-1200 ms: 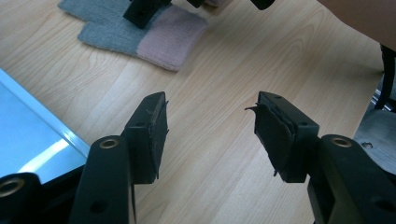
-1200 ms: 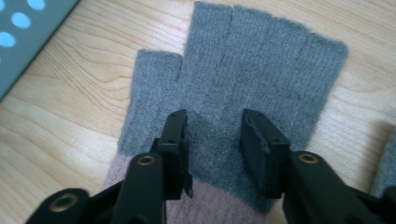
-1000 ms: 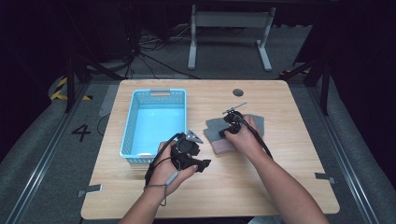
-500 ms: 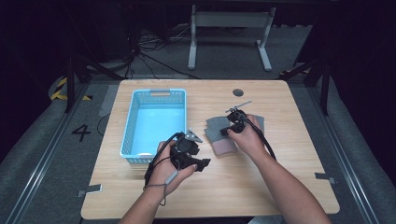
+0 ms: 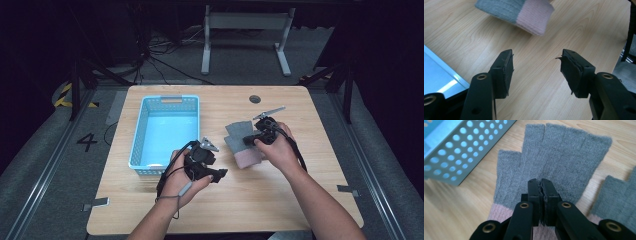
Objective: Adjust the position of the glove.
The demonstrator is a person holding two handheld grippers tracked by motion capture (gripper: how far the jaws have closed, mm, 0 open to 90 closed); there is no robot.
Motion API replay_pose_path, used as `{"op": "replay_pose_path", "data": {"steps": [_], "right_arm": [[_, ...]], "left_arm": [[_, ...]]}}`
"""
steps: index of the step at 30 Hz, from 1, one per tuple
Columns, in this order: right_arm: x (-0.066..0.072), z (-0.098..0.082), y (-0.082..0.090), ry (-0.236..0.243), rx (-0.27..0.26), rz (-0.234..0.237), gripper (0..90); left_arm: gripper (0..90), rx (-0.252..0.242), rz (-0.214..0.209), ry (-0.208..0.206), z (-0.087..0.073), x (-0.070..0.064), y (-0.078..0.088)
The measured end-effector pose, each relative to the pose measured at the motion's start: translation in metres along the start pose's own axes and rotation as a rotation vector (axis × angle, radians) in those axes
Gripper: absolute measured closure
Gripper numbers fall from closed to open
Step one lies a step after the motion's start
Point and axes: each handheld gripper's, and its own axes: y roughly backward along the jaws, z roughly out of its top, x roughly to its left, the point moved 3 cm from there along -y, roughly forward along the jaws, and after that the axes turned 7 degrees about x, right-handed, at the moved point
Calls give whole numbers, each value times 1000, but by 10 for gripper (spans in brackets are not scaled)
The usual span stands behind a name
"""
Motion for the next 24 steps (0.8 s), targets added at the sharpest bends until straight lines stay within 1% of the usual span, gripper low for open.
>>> {"op": "replay_pose_path", "data": {"steps": [2,5,6,10,11,12,14,18,20,22,24], "right_arm": [[0,-4,6,19,2,17,876],[2,-10,15,56,1,87,876],[2,-12,17,71,3,102,876],[6,-21,24,136,21,117,876],[6,-21,24,136,21,117,876],[8,-26,26,164,29,122,875],[9,-31,28,190,40,131,875],[14,-43,28,229,69,142,875],[16,-48,28,264,83,150,875],[18,-53,28,287,94,159,875],[20,-57,26,306,121,162,875]], "left_arm": [[445,1,-2,-2,1,0,0],[445,0,-5,-2,2,0,0],[445,-2,-4,-4,2,0,0],[445,3,-10,-13,4,-2,-2],[444,3,-10,-13,4,-2,-2],[444,3,-10,-15,5,-3,-2],[444,3,-12,-16,5,-3,-2],[444,4,-8,-17,5,-3,-3],[444,1,-7,-17,6,-2,-3],[445,3,-7,-18,6,-2,-3],[447,5,-10,-18,6,-3,-4]]}}
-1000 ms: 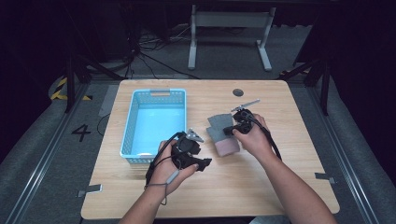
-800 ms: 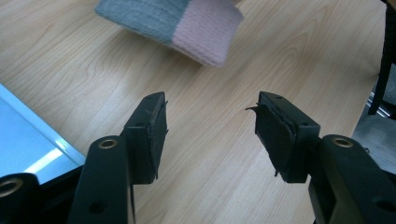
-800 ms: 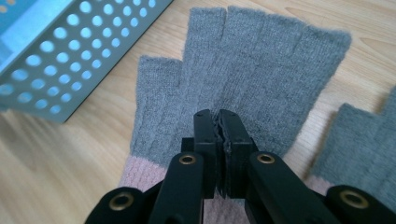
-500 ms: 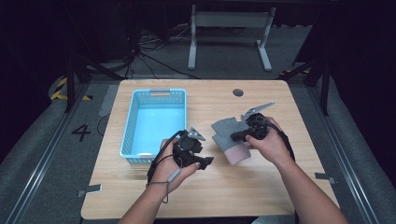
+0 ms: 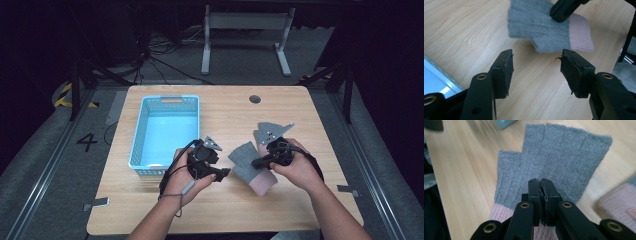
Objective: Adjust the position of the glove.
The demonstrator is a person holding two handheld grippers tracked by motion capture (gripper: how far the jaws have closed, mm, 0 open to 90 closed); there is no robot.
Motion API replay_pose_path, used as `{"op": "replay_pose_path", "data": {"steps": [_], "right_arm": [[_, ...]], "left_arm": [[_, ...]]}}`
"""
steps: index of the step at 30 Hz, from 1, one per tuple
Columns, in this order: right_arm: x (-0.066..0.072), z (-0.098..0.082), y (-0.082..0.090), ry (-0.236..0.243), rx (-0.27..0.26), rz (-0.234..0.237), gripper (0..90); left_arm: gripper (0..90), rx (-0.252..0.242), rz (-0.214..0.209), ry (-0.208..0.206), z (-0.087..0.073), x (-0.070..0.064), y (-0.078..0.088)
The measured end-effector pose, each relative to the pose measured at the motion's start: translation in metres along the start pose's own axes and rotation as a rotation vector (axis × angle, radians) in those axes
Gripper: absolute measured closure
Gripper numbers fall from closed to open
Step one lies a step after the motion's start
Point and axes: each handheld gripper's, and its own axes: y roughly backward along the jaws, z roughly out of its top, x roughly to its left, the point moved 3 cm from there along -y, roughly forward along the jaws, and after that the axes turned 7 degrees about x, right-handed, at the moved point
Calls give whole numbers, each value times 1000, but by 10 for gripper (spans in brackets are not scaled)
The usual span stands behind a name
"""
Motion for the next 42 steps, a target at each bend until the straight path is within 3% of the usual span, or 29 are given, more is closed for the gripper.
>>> {"op": "replay_pose_path", "data": {"steps": [5,8,15,18,21,25,29,36,42], "right_arm": [[3,-7,-10,34,71,20,875],[5,-10,-18,78,106,31,875],[11,-11,-37,134,164,30,871],[13,-12,-40,122,145,44,848],[14,-14,-38,95,111,39,756],[21,-18,-28,74,94,60,800],[31,-23,-24,62,130,80,891],[33,-36,-21,44,174,92,899],[43,-40,-27,78,197,125,899]], "left_arm": [[447,0,-2,-3,0,-1,0],[455,1,-5,-6,1,-1,-1],[457,2,-13,-13,2,-1,-2],[457,-1,-14,-16,4,-1,-2],[456,-1,-18,-18,6,-1,-3],[455,0,-23,-31,9,-2,-3],[455,5,-27,-41,12,-3,-6],[455,5,-42,-62,18,-7,-8],[455,5,-48,-73,22,-8,-11]]}}
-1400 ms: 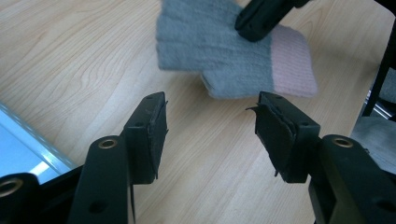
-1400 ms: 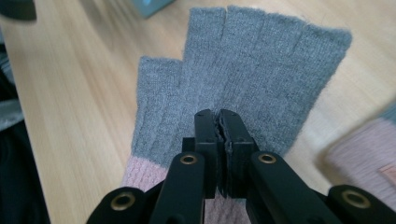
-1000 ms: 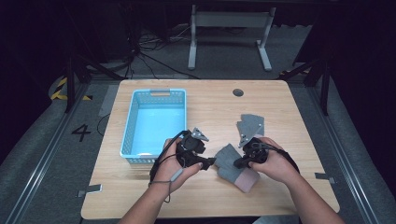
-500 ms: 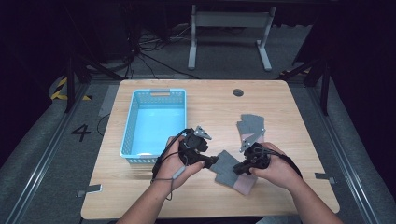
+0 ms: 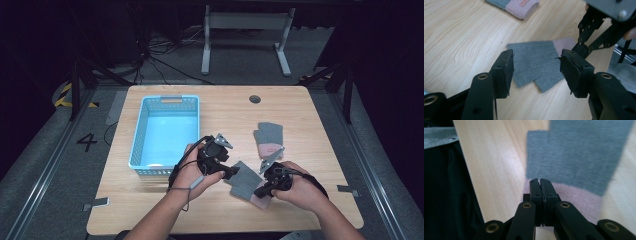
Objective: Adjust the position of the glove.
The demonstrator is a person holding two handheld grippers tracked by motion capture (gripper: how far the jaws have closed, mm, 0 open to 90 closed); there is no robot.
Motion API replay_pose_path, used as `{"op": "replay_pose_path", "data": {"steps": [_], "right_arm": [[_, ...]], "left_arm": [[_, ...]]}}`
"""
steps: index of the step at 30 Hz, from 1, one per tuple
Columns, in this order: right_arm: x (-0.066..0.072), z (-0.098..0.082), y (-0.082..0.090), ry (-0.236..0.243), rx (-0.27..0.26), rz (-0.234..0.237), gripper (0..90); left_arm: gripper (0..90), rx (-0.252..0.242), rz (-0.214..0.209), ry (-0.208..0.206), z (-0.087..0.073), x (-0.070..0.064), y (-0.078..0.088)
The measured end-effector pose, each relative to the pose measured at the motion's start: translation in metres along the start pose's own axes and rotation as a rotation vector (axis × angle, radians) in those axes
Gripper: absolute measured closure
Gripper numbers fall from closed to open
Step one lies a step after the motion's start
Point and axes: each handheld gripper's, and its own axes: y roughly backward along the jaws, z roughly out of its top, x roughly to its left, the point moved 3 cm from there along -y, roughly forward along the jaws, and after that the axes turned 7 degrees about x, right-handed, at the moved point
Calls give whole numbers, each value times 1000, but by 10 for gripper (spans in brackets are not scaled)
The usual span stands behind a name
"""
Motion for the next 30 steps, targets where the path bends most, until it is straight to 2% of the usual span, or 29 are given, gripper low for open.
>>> {"op": "replay_pose_path", "data": {"steps": [3,4,8,13,19,26,30], "right_arm": [[4,1,-4,22,13,16,900],[8,2,-8,46,28,28,900],[12,3,-16,72,55,55,900],[14,4,-21,74,81,60,900],[5,-1,-16,48,78,28,900],[-5,-7,-8,20,66,15,900],[-12,-10,-6,-12,53,-18,900]], "left_arm": [[455,0,-1,-3,1,0,0],[455,0,-3,-3,1,0,0],[455,0,-4,-4,1,-1,0],[454,-4,-2,-2,1,0,1],[453,-2,-1,1,0,0,1],[451,-1,-2,1,1,0,1],[450,1,-2,1,0,0,1]]}}
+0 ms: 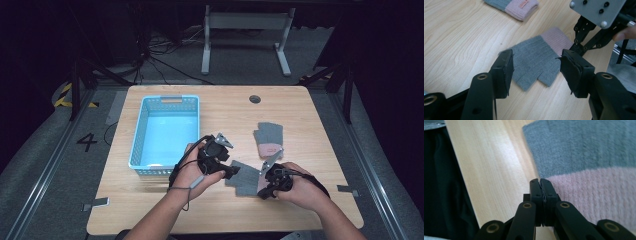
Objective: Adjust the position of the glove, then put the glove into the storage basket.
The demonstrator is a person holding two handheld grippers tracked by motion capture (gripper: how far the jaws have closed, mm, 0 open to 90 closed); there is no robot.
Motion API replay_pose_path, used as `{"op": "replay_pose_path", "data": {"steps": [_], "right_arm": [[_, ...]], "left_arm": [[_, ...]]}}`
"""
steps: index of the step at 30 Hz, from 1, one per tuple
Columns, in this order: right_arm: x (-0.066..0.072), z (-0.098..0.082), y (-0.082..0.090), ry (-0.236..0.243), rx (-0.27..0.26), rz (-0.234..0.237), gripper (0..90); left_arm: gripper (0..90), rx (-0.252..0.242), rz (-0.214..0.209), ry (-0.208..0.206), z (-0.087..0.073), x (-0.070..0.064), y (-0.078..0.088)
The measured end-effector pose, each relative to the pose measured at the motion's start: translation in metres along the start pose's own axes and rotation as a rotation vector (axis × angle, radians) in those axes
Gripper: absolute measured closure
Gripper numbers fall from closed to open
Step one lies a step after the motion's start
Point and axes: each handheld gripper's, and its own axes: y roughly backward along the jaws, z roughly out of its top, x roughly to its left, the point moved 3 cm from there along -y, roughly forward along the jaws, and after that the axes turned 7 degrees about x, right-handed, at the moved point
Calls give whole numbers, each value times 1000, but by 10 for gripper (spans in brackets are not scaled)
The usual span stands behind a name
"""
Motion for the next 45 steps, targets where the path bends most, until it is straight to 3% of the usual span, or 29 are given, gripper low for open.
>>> {"op": "replay_pose_path", "data": {"steps": [15,23,36,45], "right_arm": [[-19,-7,7,-58,-35,-54,900],[-16,-6,12,-50,-57,-48,900],[-26,-13,45,-111,-203,-110,900],[-42,-7,60,-199,-297,-181,900]], "left_arm": [[451,4,1,-1,-1,0,0],[452,-3,-2,8,0,1,0],[453,4,5,7,-2,1,1],[453,0,31,21,-10,1,5]]}}
